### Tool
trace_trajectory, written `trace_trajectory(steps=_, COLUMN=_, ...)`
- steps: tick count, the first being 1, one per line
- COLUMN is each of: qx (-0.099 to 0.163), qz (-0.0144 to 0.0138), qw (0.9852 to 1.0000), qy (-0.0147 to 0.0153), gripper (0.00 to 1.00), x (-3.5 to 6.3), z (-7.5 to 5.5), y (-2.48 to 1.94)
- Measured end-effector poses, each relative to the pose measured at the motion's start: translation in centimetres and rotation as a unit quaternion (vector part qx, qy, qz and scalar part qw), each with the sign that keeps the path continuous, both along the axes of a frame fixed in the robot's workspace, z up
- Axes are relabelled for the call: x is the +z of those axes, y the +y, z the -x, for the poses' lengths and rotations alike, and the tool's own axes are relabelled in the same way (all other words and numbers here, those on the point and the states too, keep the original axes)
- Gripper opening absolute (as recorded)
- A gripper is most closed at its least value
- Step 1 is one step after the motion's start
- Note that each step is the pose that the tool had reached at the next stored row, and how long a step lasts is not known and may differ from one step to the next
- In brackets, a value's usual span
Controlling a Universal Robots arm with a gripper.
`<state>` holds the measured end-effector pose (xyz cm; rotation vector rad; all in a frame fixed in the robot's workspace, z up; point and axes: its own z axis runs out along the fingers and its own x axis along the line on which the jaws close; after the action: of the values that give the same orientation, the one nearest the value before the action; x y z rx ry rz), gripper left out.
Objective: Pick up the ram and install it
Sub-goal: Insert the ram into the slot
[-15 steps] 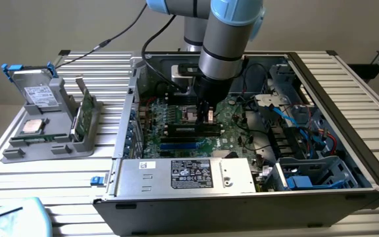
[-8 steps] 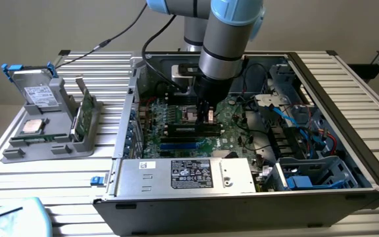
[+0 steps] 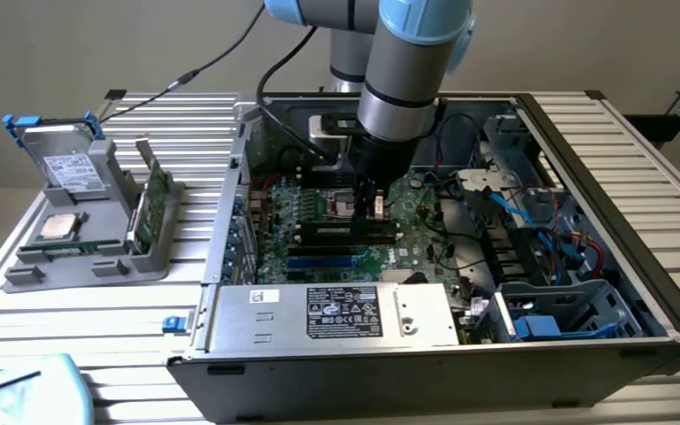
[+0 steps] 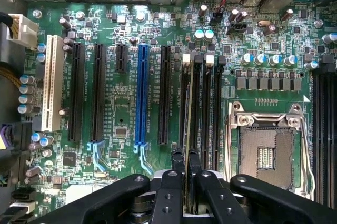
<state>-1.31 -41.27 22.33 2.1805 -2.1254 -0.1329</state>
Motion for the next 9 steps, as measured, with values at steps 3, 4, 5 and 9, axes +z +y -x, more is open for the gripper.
trace_trajectory(steps=3, qx=0.003, qz=0.0015, qw=1.0000, qy=0.0002, gripper=0.15, x=-0.02, z=0.01, y=0.01)
trace_trajectory(steps=4, qx=0.006, qz=0.0022, qw=1.0000, qy=0.0002, gripper=0.15, x=-0.03, z=0.01, y=0.01)
trace_trajectory(steps=5, qx=0.008, qz=0.0028, qw=1.0000, qy=0.0003, gripper=0.15, x=-0.04, z=0.01, y=0.02)
trace_trajectory(steps=9, qx=0.013, qz=0.0036, qw=0.9999, qy=0.0002, gripper=0.15, x=-0.07, z=0.01, y=0.02)
